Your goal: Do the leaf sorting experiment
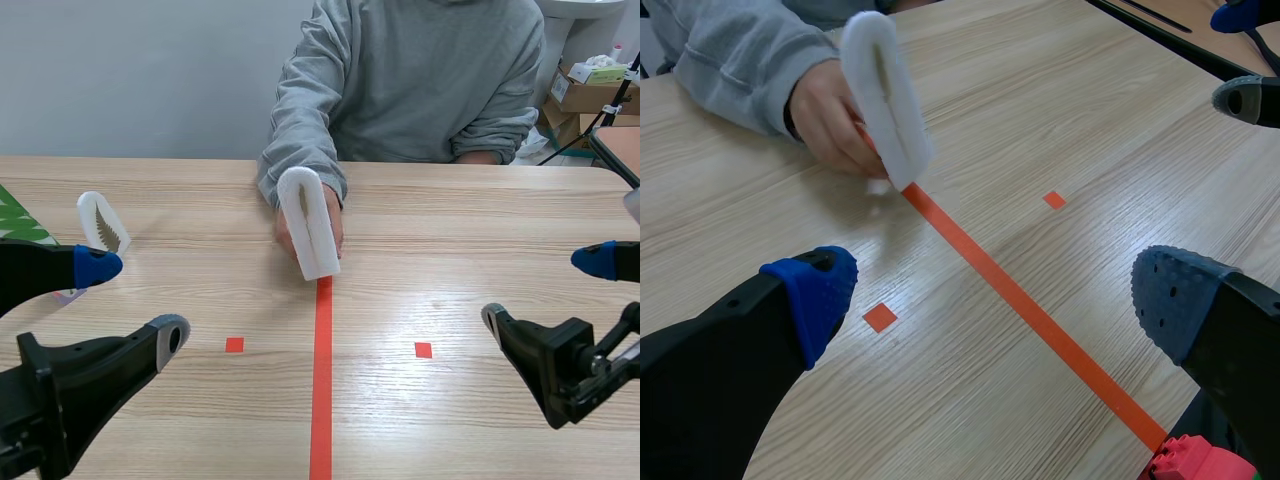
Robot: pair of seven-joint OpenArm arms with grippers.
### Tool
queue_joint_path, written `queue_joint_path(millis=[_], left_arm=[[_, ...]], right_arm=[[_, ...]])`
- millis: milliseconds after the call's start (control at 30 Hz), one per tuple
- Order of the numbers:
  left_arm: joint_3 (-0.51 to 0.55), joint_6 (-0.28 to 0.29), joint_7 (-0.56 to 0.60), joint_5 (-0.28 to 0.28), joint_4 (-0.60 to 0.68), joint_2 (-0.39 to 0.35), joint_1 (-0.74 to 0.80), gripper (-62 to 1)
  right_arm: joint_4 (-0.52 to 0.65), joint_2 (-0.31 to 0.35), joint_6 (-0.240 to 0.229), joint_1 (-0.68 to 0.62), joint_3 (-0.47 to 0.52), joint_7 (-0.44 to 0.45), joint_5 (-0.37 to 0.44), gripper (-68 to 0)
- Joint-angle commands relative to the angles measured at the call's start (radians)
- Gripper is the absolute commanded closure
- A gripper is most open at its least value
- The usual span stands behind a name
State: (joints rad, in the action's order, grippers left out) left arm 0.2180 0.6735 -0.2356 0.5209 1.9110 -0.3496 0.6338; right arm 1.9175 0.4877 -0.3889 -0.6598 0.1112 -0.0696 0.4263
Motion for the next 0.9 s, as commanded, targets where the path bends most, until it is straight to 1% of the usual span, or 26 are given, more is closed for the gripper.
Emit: queue_joint_path(millis=[0, 200, 333, 867], left_arm=[[0.003, -0.005, 0.010, 0.011, 0.006, 0.005, -0.003, -58.7], [0.003, -0.005, 0.010, 0.011, 0.006, 0.005, -0.003, -58.7], [0.003, -0.005, 0.010, 0.011, 0.006, 0.005, -0.003, -58.7], [0.003, -0.005, 0.010, 0.011, 0.006, 0.005, -0.003, -58.7]], right_arm=[[0.003, 0.002, 0.000, 0.010, 0.013, 0.011, 0.007, -61.9], [0.003, 0.002, 0.000, 0.014, 0.013, -0.002, 0.007, -61.9], [0.003, 0.002, 0.000, 0.014, 0.013, -0.048, 0.007, -61.9], [0.003, 0.002, 0.000, 0.014, 0.013, -0.048, 0.007, -61.9]])
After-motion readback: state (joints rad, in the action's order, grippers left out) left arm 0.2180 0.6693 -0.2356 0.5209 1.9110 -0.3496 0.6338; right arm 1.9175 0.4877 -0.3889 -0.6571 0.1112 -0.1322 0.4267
